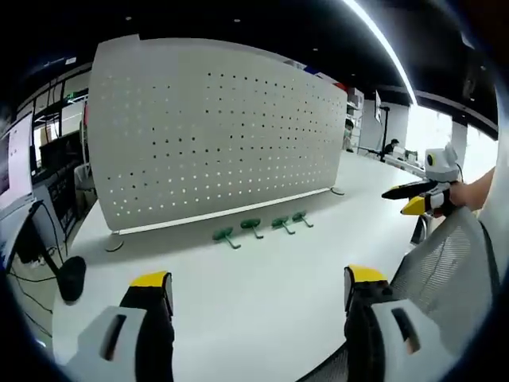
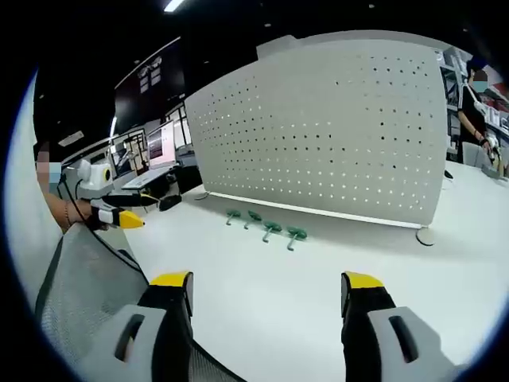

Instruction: Insert the hook assembly into the mounting plate slot until the hook locks in place.

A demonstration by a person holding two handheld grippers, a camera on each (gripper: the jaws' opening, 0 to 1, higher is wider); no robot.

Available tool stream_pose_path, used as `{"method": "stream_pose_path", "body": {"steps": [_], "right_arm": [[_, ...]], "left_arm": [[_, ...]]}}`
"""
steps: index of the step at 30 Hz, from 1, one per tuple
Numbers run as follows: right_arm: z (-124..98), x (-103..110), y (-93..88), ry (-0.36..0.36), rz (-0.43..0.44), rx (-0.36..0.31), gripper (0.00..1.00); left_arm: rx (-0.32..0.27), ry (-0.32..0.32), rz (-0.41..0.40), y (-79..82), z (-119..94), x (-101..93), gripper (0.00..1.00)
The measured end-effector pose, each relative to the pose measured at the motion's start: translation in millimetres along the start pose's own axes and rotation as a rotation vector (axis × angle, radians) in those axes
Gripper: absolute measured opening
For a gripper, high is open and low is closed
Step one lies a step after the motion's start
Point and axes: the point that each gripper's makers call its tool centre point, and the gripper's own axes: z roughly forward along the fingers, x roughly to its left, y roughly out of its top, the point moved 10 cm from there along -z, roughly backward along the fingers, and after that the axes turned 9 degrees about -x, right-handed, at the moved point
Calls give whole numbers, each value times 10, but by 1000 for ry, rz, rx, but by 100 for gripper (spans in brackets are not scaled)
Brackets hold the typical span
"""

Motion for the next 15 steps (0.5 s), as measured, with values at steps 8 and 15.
{"method": "stream_pose_path", "body": {"steps": [8, 15], "right_arm": [[-6, -11, 5, -8, -2, -9, 74], [-3, -15, 6, -8, -4, -9, 74]], "left_arm": [[16, -8, -5, -15, 5, -8, 90], [18, -12, -10, -15, 10, -15, 89]]}}
